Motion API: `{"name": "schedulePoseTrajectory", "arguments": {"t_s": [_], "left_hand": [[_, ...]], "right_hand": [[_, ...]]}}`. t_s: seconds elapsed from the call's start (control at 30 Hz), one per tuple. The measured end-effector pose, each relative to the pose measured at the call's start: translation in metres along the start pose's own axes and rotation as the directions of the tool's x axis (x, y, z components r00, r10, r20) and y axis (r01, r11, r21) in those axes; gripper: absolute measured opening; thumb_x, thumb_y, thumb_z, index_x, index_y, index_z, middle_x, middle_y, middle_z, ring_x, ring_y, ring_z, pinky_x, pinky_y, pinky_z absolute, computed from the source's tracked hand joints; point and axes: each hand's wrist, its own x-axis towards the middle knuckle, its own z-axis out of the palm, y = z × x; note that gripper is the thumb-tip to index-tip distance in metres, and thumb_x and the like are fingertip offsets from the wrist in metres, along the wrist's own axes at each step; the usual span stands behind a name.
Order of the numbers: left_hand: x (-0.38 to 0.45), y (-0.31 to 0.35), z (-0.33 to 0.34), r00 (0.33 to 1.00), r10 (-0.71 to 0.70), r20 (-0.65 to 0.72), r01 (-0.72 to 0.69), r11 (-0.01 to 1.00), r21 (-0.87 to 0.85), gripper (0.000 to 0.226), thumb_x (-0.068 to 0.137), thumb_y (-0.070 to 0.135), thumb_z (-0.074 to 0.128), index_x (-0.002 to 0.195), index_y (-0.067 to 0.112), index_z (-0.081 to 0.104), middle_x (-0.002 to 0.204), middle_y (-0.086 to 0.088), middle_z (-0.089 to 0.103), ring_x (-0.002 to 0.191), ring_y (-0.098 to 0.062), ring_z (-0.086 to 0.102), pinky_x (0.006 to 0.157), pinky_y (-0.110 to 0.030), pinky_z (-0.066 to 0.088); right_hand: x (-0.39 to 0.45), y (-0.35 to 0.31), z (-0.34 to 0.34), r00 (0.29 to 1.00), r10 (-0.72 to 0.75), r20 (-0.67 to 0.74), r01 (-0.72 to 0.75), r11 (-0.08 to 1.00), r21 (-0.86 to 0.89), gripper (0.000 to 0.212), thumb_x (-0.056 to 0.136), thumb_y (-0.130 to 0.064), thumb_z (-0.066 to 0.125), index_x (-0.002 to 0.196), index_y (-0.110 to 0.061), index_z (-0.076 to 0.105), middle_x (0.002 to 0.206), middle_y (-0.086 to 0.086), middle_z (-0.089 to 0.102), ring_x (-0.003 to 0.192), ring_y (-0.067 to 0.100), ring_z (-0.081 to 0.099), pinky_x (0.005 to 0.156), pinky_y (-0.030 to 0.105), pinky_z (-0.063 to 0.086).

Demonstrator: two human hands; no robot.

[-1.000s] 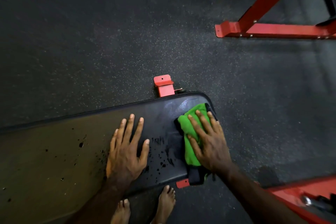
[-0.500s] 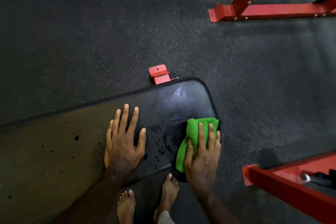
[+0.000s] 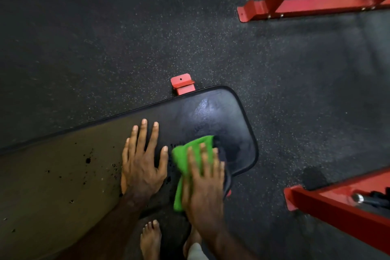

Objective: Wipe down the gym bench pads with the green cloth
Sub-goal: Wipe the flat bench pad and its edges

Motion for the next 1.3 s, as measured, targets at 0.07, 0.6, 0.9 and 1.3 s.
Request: {"name": "schedulePoseTrajectory", "arguments": {"t_s": [0.07,0.6,0.9,1.3], "left_hand": [[0.0,0.0,0.001,1.0,0.006,-0.005,-0.006,1.0,0.002,0.068,0.102,0.048,0.039,0.165,0.029,0.02,0.174,0.003,0.009,0.16,-0.02,0.006,0.127,-0.048,0.017],[0.0,-0.002,-0.002,1.0,0.02,-0.01,-0.02,1.0,0.007,0.063,0.107,0.045,0.034,0.165,0.029,0.017,0.174,0.003,0.006,0.161,-0.019,0.002,0.129,-0.043,0.011],[-0.005,-0.022,-0.014,0.991,-0.006,-0.136,-0.022,0.979,-0.203,0.064,0.1,0.041,0.055,0.158,0.021,0.04,0.169,-0.001,0.027,0.157,-0.022,0.021,0.128,-0.044,0.013],[-0.037,-0.098,-0.05,0.993,-0.113,0.018,0.112,0.992,0.054,0.115,0.08,0.086,0.048,0.166,0.023,0.005,0.174,-0.001,-0.003,0.16,-0.021,-0.006,0.129,-0.049,0.006]], "right_hand": [[-0.002,0.016,-0.01,0.955,-0.276,0.106,0.279,0.96,-0.019,0.075,0.096,-0.042,0.053,0.164,-0.035,0.024,0.174,-0.001,0.015,0.16,0.029,0.011,0.125,0.051,0.02],[0.092,0.05,-0.026,0.948,-0.312,0.058,0.314,0.949,-0.036,0.064,0.094,-0.037,0.056,0.156,-0.026,0.046,0.165,0.006,0.038,0.152,0.033,0.034,0.119,0.054,0.034],[0.082,0.017,-0.019,0.932,-0.36,0.039,0.362,0.931,-0.049,0.066,0.091,-0.036,0.056,0.156,-0.027,0.046,0.163,0.008,0.041,0.152,0.037,0.032,0.121,0.056,0.031],[0.086,0.008,-0.017,0.925,-0.369,0.09,0.375,0.925,-0.066,0.067,0.096,-0.042,0.05,0.16,-0.028,0.038,0.167,0.006,0.034,0.153,0.035,0.031,0.124,0.053,0.027]]}}
